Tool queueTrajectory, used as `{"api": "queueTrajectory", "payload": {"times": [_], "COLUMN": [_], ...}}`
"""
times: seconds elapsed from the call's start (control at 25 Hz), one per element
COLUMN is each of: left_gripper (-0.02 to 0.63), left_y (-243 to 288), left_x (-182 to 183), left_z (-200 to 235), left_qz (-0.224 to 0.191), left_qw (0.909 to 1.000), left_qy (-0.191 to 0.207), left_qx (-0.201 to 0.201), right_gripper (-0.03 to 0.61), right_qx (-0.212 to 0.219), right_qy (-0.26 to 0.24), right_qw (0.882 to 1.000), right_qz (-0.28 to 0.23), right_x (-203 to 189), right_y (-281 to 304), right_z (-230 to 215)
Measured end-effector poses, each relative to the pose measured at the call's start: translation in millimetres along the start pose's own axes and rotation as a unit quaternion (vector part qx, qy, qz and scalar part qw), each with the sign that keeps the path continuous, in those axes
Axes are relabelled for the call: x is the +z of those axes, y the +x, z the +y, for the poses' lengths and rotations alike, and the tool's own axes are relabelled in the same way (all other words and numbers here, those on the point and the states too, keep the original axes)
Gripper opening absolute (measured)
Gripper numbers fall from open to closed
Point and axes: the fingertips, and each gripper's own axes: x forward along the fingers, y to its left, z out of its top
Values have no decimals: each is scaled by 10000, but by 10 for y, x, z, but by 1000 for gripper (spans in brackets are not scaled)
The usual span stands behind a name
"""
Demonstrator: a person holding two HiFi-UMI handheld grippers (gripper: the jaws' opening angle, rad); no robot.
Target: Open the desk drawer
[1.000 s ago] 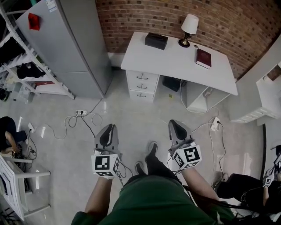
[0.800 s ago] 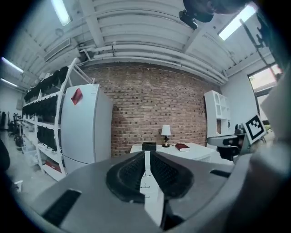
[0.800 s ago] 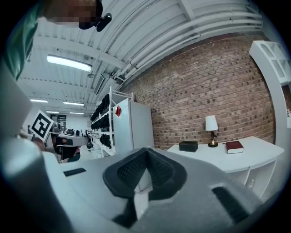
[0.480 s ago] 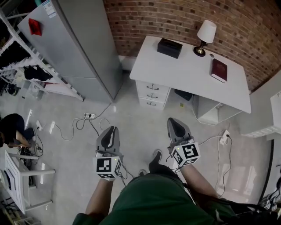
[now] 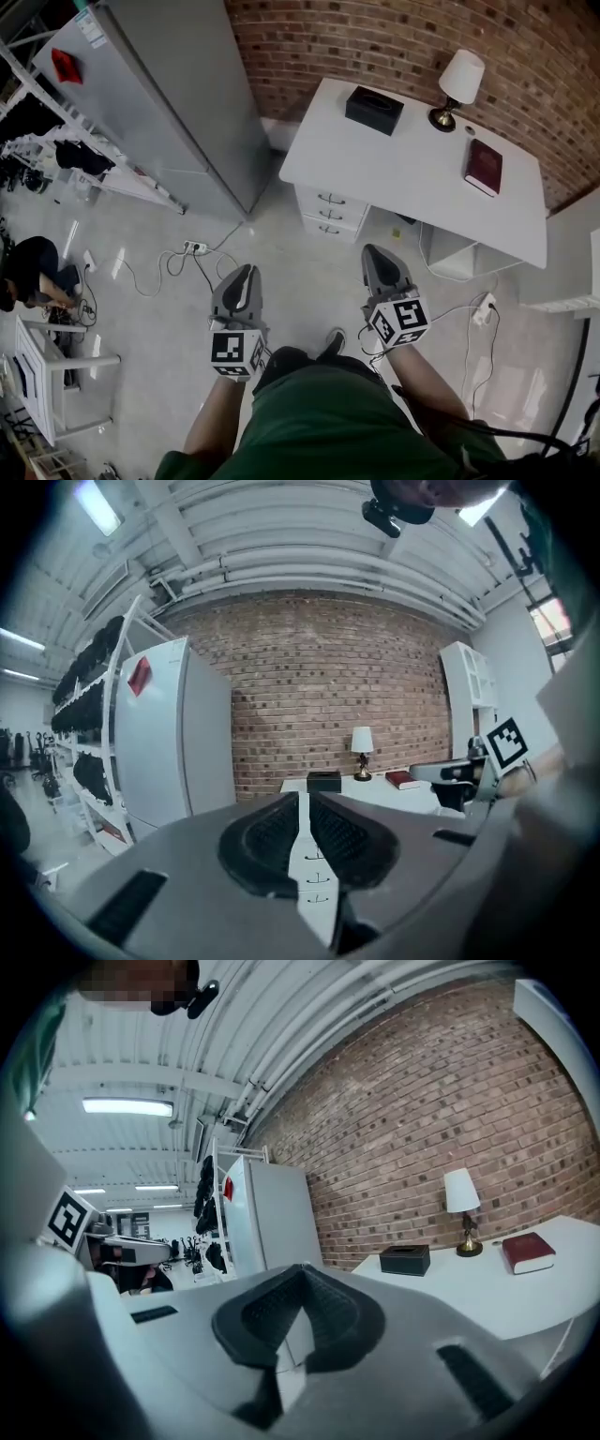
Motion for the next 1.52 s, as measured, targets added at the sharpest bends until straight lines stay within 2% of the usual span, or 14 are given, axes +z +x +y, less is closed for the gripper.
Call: {"api": "queueTrajectory", "payload": {"times": [0.36, 0.6, 0.84, 1.04, 1.24, 1.52], "left_gripper": [34, 34, 34, 34, 34, 34], "left_y": [587, 1220, 1808, 2220, 2550, 2841], "left_x": [-47, -172, -361, -672, -1113, -1494], "left_z": [80, 258, 355, 482, 476, 203], "left_qz": [122, 134, 332, 529, 993, 1407], "left_qw": [9992, 9950, 9799, 9668, 9542, 9446], "left_qy": [116, 222, 304, 471, 313, 166], "left_qx": [-354, -969, -1944, -2455, -2805, -2960], "right_gripper": [2, 2, 2, 2, 2, 2], "right_qx": [-261, -755, -1454, -1929, -2239, -2403], "right_qy": [74, 39, 244, 352, 377, 551], "right_qw": [9995, 9967, 9878, 9784, 9711, 9663], "right_qz": [158, 302, 491, 655, 739, 740], "right_x": [-147, -267, -447, -682, -788, -919], "right_y": [364, 737, 1093, 1311, 1384, 1375], "right_z": [-225, -323, -414, -486, -512, -829]}}
